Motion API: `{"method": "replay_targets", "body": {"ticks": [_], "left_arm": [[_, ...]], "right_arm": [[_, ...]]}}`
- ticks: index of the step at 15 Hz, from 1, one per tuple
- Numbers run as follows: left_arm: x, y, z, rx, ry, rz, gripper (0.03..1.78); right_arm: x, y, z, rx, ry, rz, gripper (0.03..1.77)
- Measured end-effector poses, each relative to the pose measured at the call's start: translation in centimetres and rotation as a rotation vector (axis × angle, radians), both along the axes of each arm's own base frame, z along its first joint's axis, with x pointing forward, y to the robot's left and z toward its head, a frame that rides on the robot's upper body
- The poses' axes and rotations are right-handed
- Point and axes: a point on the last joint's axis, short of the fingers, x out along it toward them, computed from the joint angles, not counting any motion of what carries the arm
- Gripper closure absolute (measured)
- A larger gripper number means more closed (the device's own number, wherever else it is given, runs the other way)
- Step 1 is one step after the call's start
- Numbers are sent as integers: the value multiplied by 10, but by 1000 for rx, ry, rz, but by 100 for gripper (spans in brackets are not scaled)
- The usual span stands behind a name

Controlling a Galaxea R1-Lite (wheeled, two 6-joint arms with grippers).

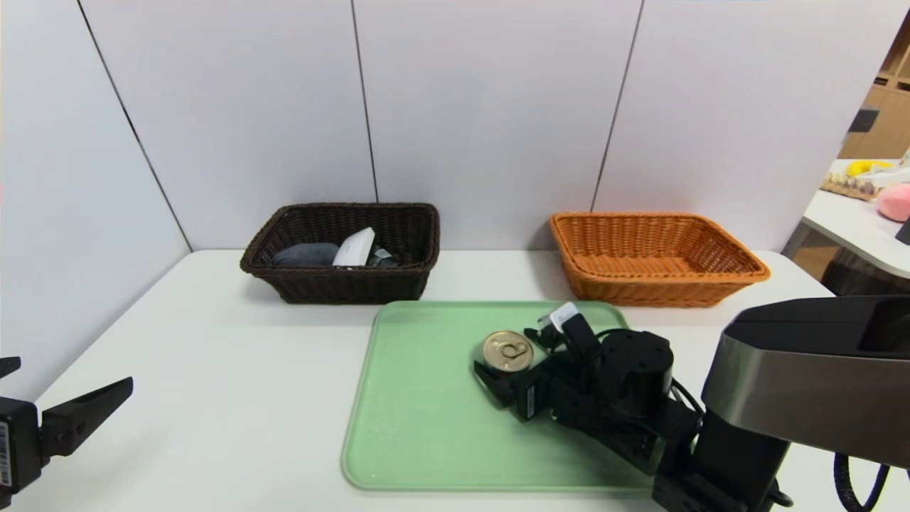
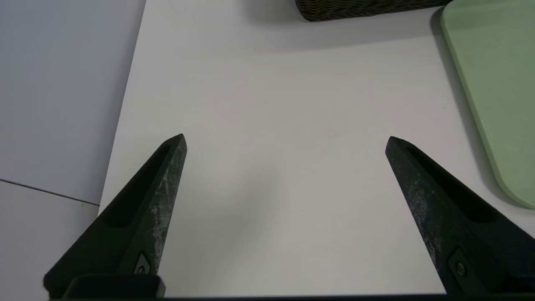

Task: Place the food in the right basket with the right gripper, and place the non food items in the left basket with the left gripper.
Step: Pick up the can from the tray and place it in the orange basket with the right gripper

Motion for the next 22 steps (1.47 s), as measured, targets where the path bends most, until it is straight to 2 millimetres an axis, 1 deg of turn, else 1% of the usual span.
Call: {"method": "replay_targets", "body": {"ticks": [10, 17, 20, 21, 22], "left_arm": [[-1, 0, -1, 1, 2, 0, 12], [-1, 0, -1, 1, 1, -1, 12], [-1, 0, -1, 1, 2, -1, 12], [-2, 0, -2, 2, 3, -1, 12], [-2, 0, -3, 2, 4, -1, 12]], "right_arm": [[5, 4, -2, 4, -11, -15, 10], [6, 5, -4, 2, -9, -16, 10], [6, 5, -4, 1, -7, -16, 60], [6, 5, -4, 0, -8, -15, 72], [5, 5, -4, -1, -8, -14, 74]]}}
